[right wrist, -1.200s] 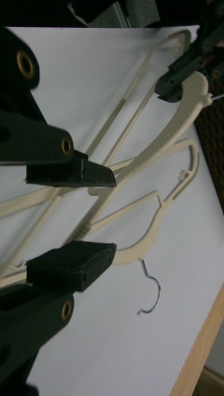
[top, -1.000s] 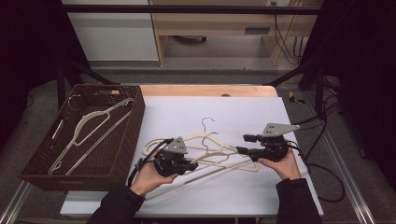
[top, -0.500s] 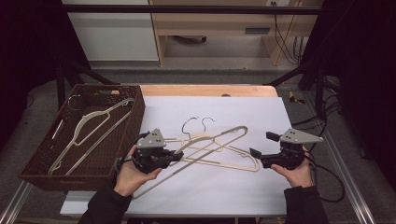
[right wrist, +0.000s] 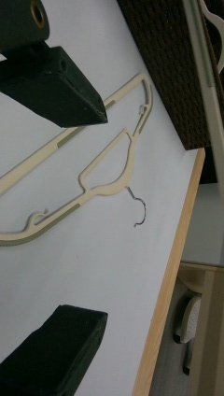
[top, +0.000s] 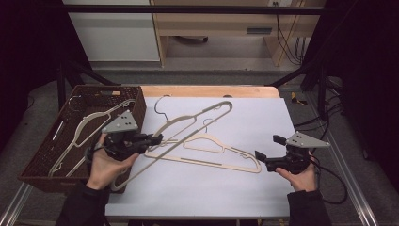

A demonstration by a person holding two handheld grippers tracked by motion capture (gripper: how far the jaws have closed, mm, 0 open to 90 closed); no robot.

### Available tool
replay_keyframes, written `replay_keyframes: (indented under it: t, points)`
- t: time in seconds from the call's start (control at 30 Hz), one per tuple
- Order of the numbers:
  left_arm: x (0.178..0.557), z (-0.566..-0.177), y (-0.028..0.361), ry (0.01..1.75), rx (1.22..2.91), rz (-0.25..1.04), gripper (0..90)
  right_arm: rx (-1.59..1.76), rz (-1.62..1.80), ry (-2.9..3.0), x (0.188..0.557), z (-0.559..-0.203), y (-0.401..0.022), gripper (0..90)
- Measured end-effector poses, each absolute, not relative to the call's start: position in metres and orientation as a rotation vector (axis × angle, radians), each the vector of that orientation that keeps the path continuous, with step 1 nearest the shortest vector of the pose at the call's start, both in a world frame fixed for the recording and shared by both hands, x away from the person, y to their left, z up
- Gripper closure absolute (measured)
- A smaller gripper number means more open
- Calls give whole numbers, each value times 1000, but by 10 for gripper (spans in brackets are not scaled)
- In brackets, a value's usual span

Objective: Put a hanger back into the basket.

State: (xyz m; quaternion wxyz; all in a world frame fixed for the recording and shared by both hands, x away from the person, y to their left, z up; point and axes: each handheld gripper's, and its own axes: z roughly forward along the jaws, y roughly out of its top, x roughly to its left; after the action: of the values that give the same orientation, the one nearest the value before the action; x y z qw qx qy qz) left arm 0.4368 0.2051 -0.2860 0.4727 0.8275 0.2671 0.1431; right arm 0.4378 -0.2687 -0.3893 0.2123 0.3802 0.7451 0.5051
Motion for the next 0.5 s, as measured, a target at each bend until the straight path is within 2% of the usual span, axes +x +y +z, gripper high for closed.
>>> replay_keyframes:
  t: [0.5]
  points:
    - [461, -257, 282, 728, 1996, 488, 862, 1066, 1382, 2071, 436, -391, -270, 56]
